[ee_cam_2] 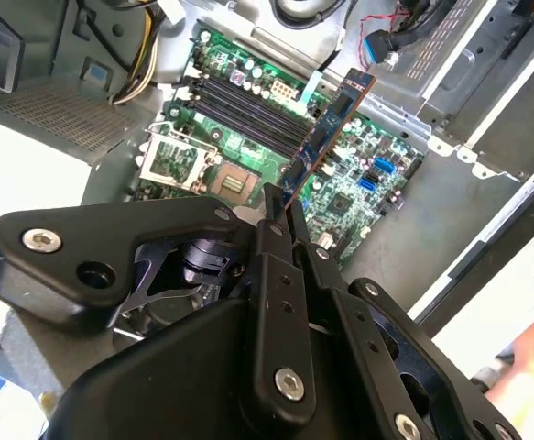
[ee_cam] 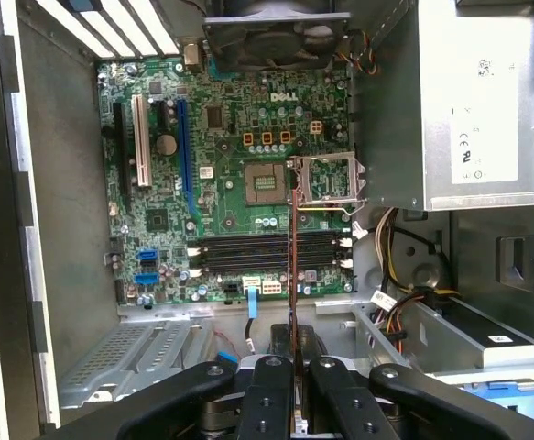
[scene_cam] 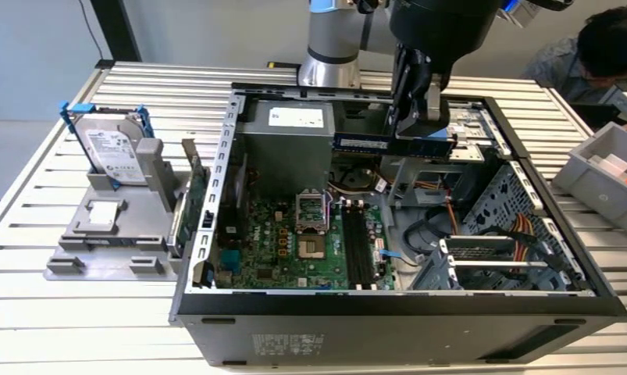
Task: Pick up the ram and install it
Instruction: 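Insert the ram into the slot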
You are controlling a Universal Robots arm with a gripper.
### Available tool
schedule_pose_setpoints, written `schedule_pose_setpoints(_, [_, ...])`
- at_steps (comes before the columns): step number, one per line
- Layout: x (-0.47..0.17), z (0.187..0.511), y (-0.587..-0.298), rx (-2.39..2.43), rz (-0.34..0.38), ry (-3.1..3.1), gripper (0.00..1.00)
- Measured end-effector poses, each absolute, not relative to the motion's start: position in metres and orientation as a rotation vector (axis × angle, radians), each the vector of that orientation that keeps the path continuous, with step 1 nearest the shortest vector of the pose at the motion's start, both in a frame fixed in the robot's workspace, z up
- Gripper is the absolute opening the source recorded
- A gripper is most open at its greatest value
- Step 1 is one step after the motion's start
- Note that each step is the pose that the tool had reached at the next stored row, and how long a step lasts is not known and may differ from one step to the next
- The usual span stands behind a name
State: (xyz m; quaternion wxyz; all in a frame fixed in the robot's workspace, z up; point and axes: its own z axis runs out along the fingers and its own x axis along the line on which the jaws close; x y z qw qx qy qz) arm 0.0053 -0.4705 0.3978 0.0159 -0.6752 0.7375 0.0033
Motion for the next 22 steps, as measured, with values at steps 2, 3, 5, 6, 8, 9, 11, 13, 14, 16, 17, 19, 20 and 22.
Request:
schedule_pose_setpoints(2, [0.0053, 0.3978, -0.4705, -2.094, 0.010, 2.299, 0.00])
schedule_pose_setpoints(3, [0.0053, 0.3978, -0.4705, -2.087, 0.010, 2.305, 0.00])
schedule_pose_setpoints(5, [0.0053, 0.3978, -0.4705, -2.068, 0.010, 2.323, 0.00])
schedule_pose_setpoints(6, [0.0053, 0.3978, -0.4705, -2.059, 0.009, 2.331, 0.00])
schedule_pose_setpoints(8, [0.0053, 0.3978, -0.4705, -2.036, 0.009, 2.350, 0.00])
schedule_pose_setpoints(9, [0.0053, 0.3978, -0.4705, -2.024, 0.009, 2.360, 0.00])
schedule_pose_setpoints(11, [0.0053, 0.3978, -0.4705, -2.009, 0.008, 2.374, 0.00])
schedule_pose_setpoints(13, [0.0053, 0.3978, -0.4705, -1.994, 0.008, 2.386, 0.00])
schedule_pose_setpoints(14, [0.0053, 0.3978, -0.4705, -1.986, 0.008, 2.392, 0.00])
schedule_pose_setpoints(16, [0.0053, 0.3978, -0.4705, -1.968, 0.008, 2.407, 0.00])
schedule_pose_setpoints(17, [0.0053, 0.3978, -0.4705, -1.958, 0.007, 2.415, 0.00])
schedule_pose_setpoints(19, [0.0053, 0.3978, -0.4705, -1.935, 0.007, 2.434, 0.00])
schedule_pose_setpoints(20, [0.0053, 0.3978, -0.4705, -1.924, 0.007, 2.443, 0.00])
schedule_pose_setpoints(22, [0.0053, 0.3978, -0.4705, -1.901, 0.006, 2.460, 0.00])
